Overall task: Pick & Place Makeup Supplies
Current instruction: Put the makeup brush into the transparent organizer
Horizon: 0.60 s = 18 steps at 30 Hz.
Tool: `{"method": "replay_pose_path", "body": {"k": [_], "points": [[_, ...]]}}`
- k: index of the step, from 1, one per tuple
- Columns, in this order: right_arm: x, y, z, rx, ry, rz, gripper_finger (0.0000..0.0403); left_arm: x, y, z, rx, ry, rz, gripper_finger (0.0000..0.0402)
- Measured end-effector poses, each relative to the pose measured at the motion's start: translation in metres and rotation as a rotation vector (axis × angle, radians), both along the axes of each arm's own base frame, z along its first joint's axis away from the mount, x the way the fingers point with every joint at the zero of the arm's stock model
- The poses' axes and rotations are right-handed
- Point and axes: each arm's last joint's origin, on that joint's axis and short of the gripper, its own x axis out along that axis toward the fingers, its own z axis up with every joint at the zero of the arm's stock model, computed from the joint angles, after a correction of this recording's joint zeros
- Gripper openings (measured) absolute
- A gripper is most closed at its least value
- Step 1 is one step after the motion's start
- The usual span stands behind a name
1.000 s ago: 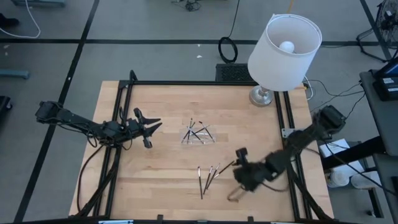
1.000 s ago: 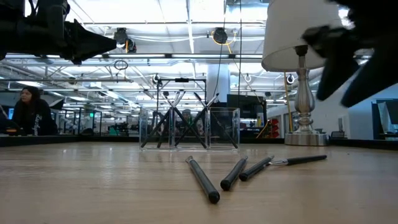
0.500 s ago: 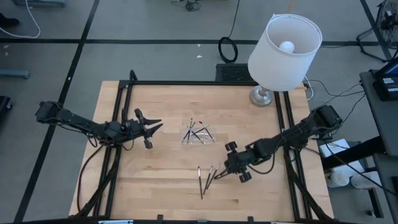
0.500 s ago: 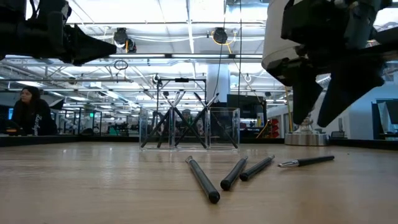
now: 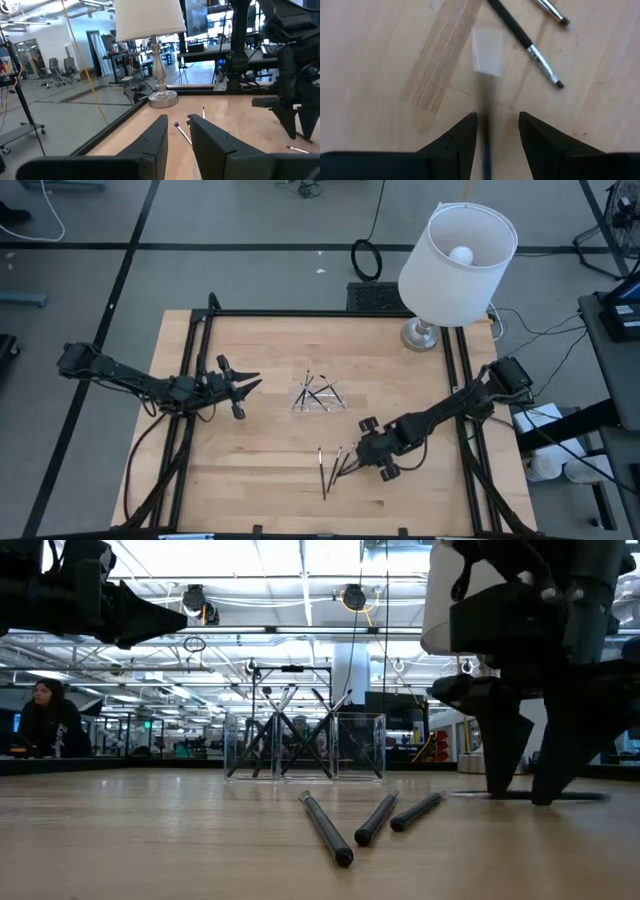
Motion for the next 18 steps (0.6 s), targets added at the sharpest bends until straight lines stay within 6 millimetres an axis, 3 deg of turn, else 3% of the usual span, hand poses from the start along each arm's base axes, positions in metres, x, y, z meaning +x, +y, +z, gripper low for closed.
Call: {"method": "replay_pose_path", "body": {"k": [18], "points": [[-0.012,-0.009,-0.017,-0.007,0.175,-0.166,0.0139,0.000,0.000,0.000,0.000,0.001,0.000,0.0090]]}}
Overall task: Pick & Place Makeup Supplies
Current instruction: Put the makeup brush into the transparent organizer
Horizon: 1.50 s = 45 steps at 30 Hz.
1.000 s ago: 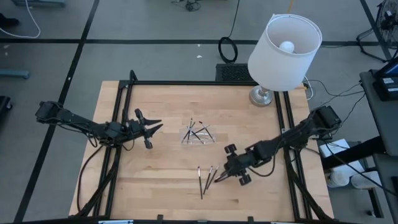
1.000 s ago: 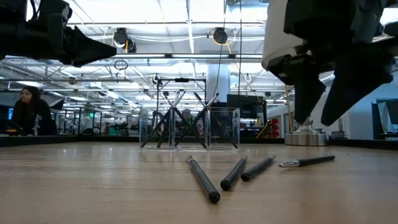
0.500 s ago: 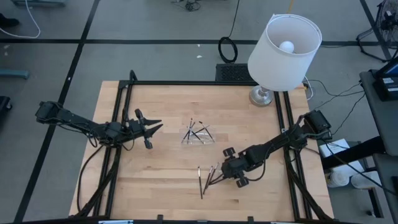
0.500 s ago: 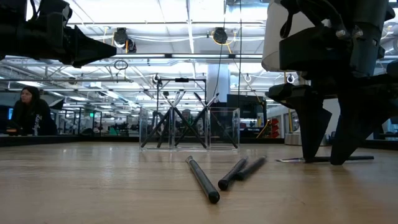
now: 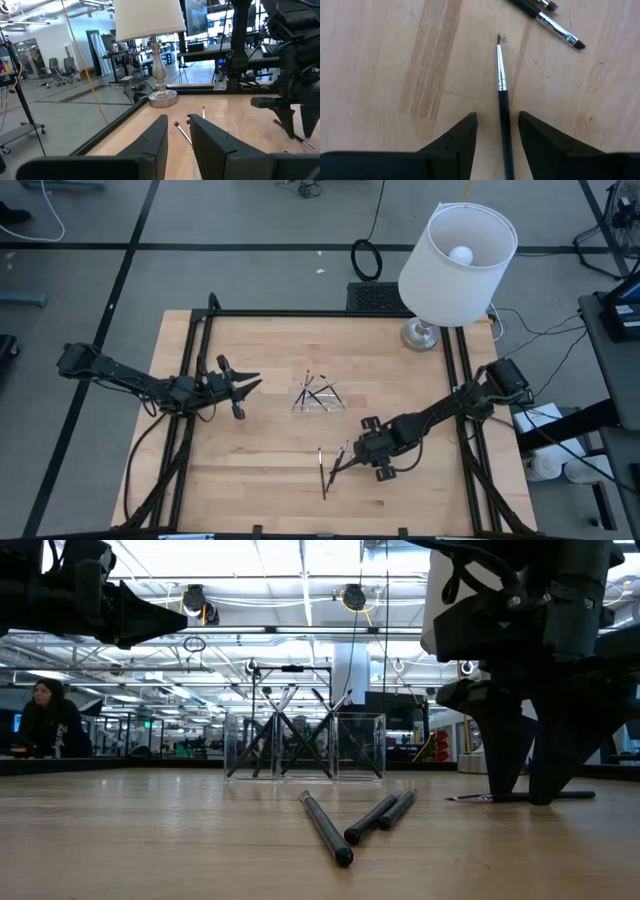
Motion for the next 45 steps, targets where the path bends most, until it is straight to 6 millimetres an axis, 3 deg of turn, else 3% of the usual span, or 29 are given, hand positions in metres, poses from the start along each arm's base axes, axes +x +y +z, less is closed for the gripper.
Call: {"method": "replay_pose_path", "body": {"k": [10,24,30,35,38,45], "points": [[0.002,0.003,-0.025,0.048,0.094,0.003,0.0103,0.000,0.000,0.000,0.005,-0.002,0.001,0.0090],[0.005,-0.001,-0.024,0.083,0.102,-0.094,0.0072,0.000,0.000,0.001,-0.006,-0.012,-0.001,0.0090],[0.006,0.002,-0.026,0.115,0.097,-0.075,0.0012,0.000,0.000,0.001,-0.015,-0.014,-0.002,0.0090],[0.006,0.002,-0.026,0.119,0.097,-0.105,0.0006,0.000,0.000,0.001,-0.022,-0.016,-0.008,0.0090],[0.006,0.002,-0.020,0.108,0.071,-0.114,0.0005,0.000,0.000,0.001,-0.023,-0.017,-0.008,0.0090],[0.010,0.002,0.015,0.111,-0.111,-0.141,0.0002,0.000,0.000,0.001,-0.023,-0.016,-0.008,0.0090]]}}
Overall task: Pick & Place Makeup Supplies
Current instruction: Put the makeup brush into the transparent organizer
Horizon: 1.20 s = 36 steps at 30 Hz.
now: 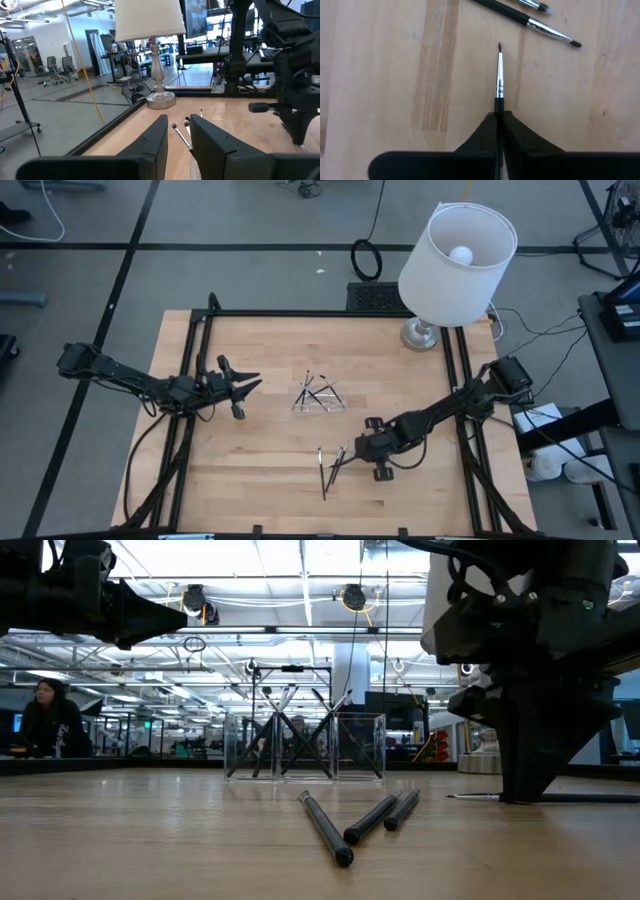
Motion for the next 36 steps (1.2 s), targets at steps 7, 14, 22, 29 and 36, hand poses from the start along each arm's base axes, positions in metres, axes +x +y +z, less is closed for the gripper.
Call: {"method": "replay_pose_path", "body": {"k": [7,14,22,29,36], "points": [[-0.001,-0.001,0.015,0.004,-0.076,-0.009,0.0001,0.000,0.000,0.000,0.000,0.000,0.000,0.0090],[-0.001,0.000,0.023,0.012,-0.107,-0.008,0.0001,0.000,0.000,0.000,0.000,0.000,-0.001,0.0090],[0.000,-0.002,0.055,0.009,-0.296,0.030,0.0000,0.000,0.000,0.000,-0.001,-0.004,-0.001,0.0090],[-0.001,-0.009,0.100,-0.015,-0.572,0.048,0.0000,0.000,0.000,0.001,-0.004,-0.011,-0.002,0.0090],[0.000,-0.018,0.146,-0.021,-0.947,0.110,0.0000,0.000,0.000,0.001,-0.005,-0.009,-0.003,0.0090]]}}
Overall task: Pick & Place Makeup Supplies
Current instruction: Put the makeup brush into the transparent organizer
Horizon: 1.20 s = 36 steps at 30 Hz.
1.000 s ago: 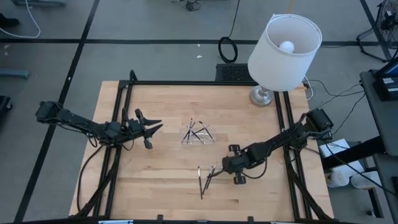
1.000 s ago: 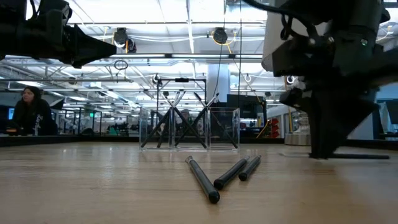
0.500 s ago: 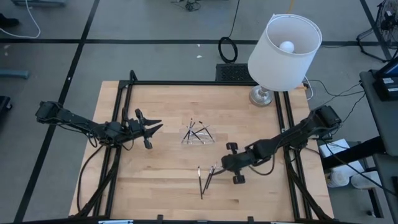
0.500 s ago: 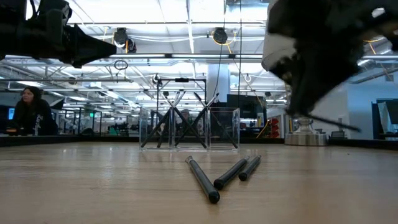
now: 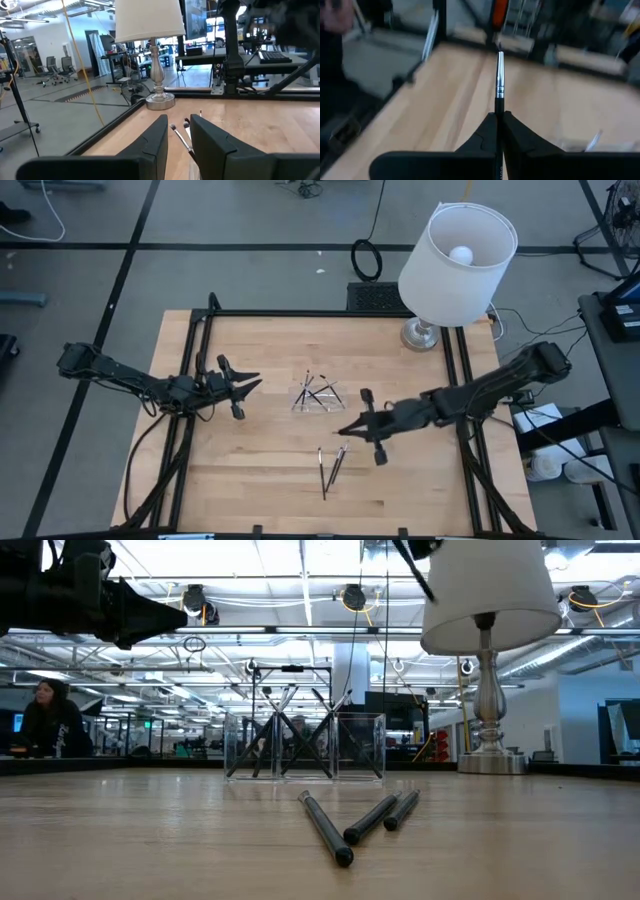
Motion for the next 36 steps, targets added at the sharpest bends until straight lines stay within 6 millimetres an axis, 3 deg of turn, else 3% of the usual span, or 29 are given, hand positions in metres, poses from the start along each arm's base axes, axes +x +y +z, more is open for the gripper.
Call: {"method": "replay_pose_path", "body": {"k": [5,9,16,21,36], "points": [[0.004,-0.013,0.016,-0.028,-0.207,0.014,0.0000,0.000,0.000,0.000,0.001,0.000,-0.005,0.0090],[0.005,-0.030,0.014,-0.030,-0.353,0.024,0.0000,0.000,0.000,0.000,0.001,0.000,-0.007,0.0090],[-0.011,-0.066,-0.015,0.018,-0.594,-0.083,0.0000,0.000,-0.001,0.000,-0.001,-0.001,-0.024,0.0090],[-0.019,-0.086,-0.047,0.099,-0.632,-0.157,0.0000,0.000,-0.001,0.000,-0.002,-0.001,-0.025,0.0090],[0.012,-0.100,-0.115,0.074,-0.555,-0.262,0.0000,0.001,-0.001,-0.005,-0.042,0.037,-0.034,0.0090]]}}
